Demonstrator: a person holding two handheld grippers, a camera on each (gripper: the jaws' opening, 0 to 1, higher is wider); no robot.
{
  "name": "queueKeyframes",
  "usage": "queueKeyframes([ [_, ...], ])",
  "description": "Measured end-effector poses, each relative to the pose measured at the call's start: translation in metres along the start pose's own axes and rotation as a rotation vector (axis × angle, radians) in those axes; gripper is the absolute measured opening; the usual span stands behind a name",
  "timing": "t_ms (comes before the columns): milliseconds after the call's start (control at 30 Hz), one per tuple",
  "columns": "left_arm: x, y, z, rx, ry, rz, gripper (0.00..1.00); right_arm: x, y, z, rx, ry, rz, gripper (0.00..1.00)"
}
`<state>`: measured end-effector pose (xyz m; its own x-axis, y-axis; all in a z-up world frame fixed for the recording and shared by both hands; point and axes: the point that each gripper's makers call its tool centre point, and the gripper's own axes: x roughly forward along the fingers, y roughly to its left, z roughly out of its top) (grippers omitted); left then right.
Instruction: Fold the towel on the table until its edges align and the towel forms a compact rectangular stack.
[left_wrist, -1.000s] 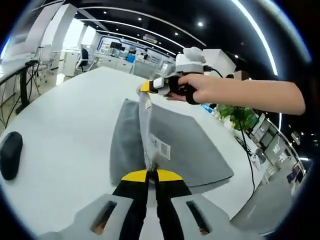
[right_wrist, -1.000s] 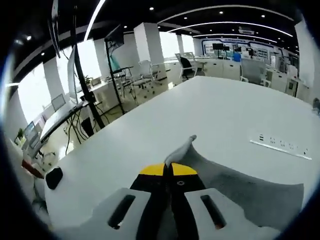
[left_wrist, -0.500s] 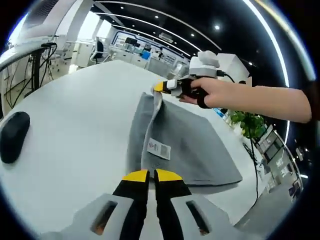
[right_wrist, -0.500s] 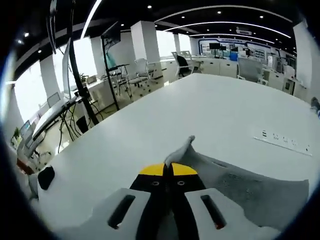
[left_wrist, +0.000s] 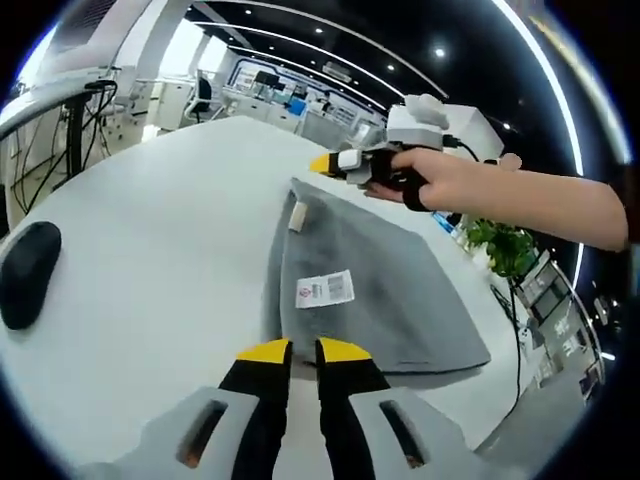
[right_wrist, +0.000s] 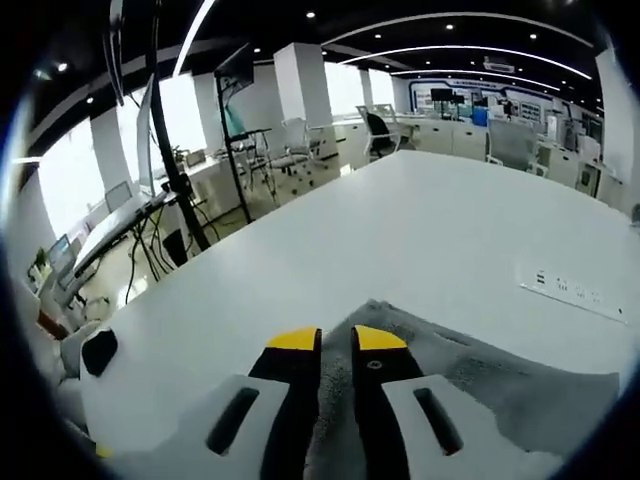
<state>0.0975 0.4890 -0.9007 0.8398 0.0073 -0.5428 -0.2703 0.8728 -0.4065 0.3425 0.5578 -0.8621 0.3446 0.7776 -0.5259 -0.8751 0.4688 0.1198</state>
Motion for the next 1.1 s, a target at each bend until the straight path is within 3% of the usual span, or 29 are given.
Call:
queueKeyframes([
  [300,0.006,0.001,-0.004,0.003,0.015,-0.004,0.12,-0.016,-0.005,-0.002,-0.001,-0.001,0.009,0.15],
  [367,0.006,0.004,-0.007,0.051,0.03,0.005,0.11,-0.02,-0.006,-0.005,-0.012,0.004,0.013,0.18],
  [467,0.008,0.005,-0.005,0.055,0.032,0.012,0.11,-0.029,-0.008,-0.01,-0.033,0.015,0.014,0.2],
  [600,0.008,0.015,-0.004,0.147,0.055,0.091,0.12,-0.038,-0.016,-0.013,-0.033,0.022,0.011,0.2],
  [733,0.016,0.004,-0.005,0.128,0.05,0.045,0.11,-0.052,-0.022,-0.016,-0.076,0.025,-0.004,0.21],
  [833,0.018,0.006,-0.007,0.156,0.058,0.068,0.09,-0.067,-0.026,-0.02,-0.067,0.019,-0.007,0.22],
  [1100,0.006,0.012,-0.002,0.092,0.032,0.088,0.03,-0.108,-0.039,-0.032,-0.089,0.017,-0.033,0.28],
])
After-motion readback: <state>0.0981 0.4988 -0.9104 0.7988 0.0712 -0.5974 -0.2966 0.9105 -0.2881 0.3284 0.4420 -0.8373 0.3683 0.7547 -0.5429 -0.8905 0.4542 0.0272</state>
